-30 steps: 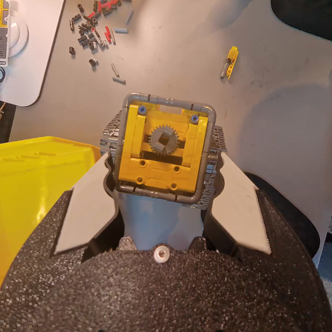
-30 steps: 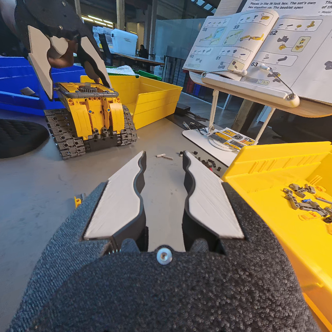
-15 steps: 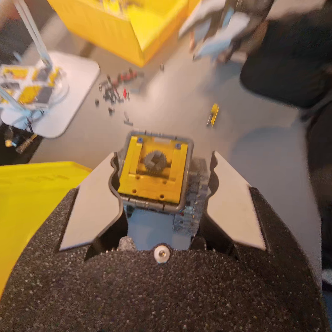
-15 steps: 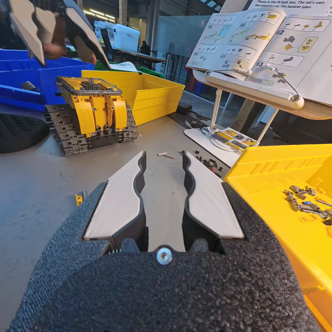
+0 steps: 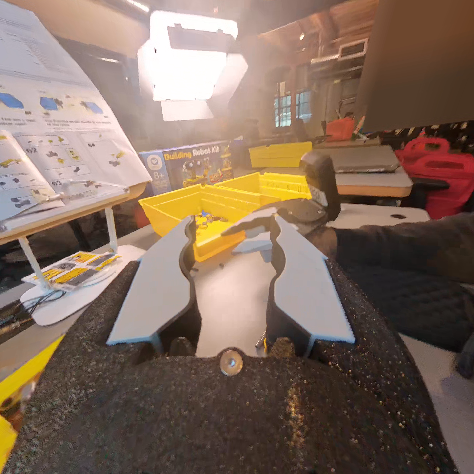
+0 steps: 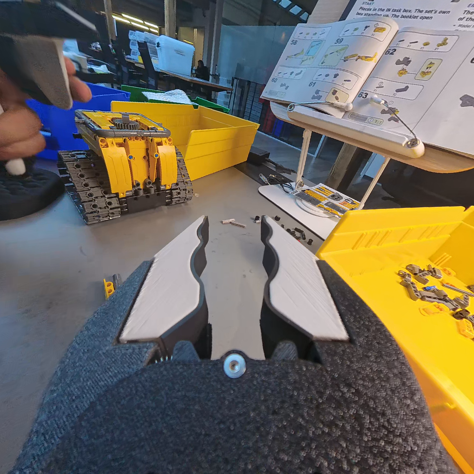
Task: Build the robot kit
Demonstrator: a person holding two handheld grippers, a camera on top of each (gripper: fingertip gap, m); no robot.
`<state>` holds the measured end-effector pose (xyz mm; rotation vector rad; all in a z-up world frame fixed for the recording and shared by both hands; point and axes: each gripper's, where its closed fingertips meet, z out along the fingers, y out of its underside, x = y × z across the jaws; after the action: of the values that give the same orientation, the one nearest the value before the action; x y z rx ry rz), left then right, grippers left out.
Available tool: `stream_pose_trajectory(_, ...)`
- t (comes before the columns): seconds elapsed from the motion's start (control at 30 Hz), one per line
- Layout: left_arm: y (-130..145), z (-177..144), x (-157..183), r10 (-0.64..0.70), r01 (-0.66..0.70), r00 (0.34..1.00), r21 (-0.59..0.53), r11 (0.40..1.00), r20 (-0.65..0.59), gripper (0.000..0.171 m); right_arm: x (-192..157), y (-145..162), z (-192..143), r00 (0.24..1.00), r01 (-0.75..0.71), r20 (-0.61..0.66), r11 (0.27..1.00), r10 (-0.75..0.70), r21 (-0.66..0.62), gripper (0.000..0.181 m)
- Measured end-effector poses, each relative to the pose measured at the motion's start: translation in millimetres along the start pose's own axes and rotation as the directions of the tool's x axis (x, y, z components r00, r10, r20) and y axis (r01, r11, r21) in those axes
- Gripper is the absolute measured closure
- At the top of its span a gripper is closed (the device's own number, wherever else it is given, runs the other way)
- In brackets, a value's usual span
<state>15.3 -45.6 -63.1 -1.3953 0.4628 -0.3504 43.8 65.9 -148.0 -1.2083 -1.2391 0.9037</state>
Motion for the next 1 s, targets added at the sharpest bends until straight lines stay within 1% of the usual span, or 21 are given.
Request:
stream_pose_trajectory(0.03,13.5,3.8,3.8,0.006,-0.005,1.000,-0.037,0.999,0.017,0.117,0.4,-0.1,-0.2,1.000,0.001,-0.003,1.000,-0.001,0.001,0.140)
stream_pose_trajectory(0.07,26.2,5.9,9.7,-0.011,0.012,1.000,-0.068,0.998,0.007,0.116,1.2,-0.4,-0.5,1.000,0.002,-0.008,1.000,-0.002,0.002,0.140)
stream_pose_trajectory(0.2,63.9,-0.1,10.9,-0.117,0.126,0.991,-0.181,0.975,0.061,0.118,6.5,-1.6,-1.8,0.999,-0.006,-0.035,1.000,0.006,0.012,0.140)
stream_pose_trajectory(0.3,78.7,-11.0,11.3,-0.155,0.171,0.983,-0.178,0.969,0.101,0.125,12.4,-2.4,-3.3,0.998,-0.012,-0.062,1.000,0.013,0.022,0.140)
stream_pose_trajectory(0.33,82.2,-13.0,10.9,-0.163,0.182,0.980,-0.175,0.968,0.117,0.125,13.4,-2.6,-3.6,0.998,-0.011,-0.067,1.000,0.013,0.024,0.140)
stream_pose_trajectory(0.37,78.4,-14.4,10.5,-0.158,0.176,0.980,-0.155,0.972,0.125,0.126,13.7,-2.7,-3.7,0.998,-0.010,-0.069,1.000,0.012,0.024,0.140)
stream_pose_trajectory(0.43,73.0,-16.1,5.6,-0.132,0.152,0.978,-0.115,0.982,0.158,0.132,13.6,-2.4,-3.2,0.997,-0.001,-0.074,1.000,0.003,0.022,0.140)
stream_pose_trajectory(0.53,75.2,-14.9,0.8,-0.115,0.139,0.978,-0.134,0.981,0.174,0.133,11.6,-2.5,-2.2,0.997,0.016,-0.076,1.000,-0.015,0.017,0.140)
stream_pose_trajectory(0.6,75.0,-14.3,2.8,-0.111,0.133,0.980,-0.129,0.983,0.165,0.137,11.1,-6.7,-3.6,0.996,0.019,-0.083,0.999,-0.016,0.030,0.140)
stream_pose_trajectory(0.67,76.4,-12.6,5.1,-0.091,0.114,0.983,-0.143,0.983,0.162,0.139,12.4,-18.2,-8.0,0.995,0.029,-0.092,0.998,-0.024,0.057,0.140)
stream_pose_trajectory(0.73,77.4,-10.5,7.9,-0.072,0.096,0.986,-0.153,0.984,0.153,0.140,17.9,-42.7,-19.2,0.994,0.034,-0.104,0.993,-0.023,0.113,0.142)
stream_pose_trajectory(0.8,77.6,-9.9,10.1,-0.062,0.085,0.988,-0.158,0.984,0.145,0.141,33.9,-73.8,-40.9,0.989,0.061,-0.145,0.983,-0.035,0.174,0.146)
stream_pose_trajectory(0.83,77.2,-10.0,11.2,-0.060,0.081,0.989,-0.156,0.984,0.138,0.142,49.6,-87.7,-56.2,0.979,0.089,-0.199,0.978,-0.051,0.187,0.149)
stream_pose_trajectory(0.9,76.8,-10.0,12.5,-0.058,0.078,0.990,-0.155,0.985,0.132,0.142,96.9,-109.9,-97.0,0.928,0.141,-0.368,0.973,-0.066,0.181,0.158)
stream_pose_trajectory(0.93,76.9,-9.8,12.9,-0.056,0.076,0.990,-0.156,0.985,0.130,0.142,125.0,-115.6,-119.3,0.891,0.142,-0.450,0.977,-0.056,0.159,0.160)
stream_pose_trajectory(1.0,78.4,-8.9,14.0,-0.054,0.074,0.991,-0.165,0.983,0.122,0.142,182.4,-110.0,-156.5,0.833,0.068,-0.553,0.995,-0.013,0.078,0.169)
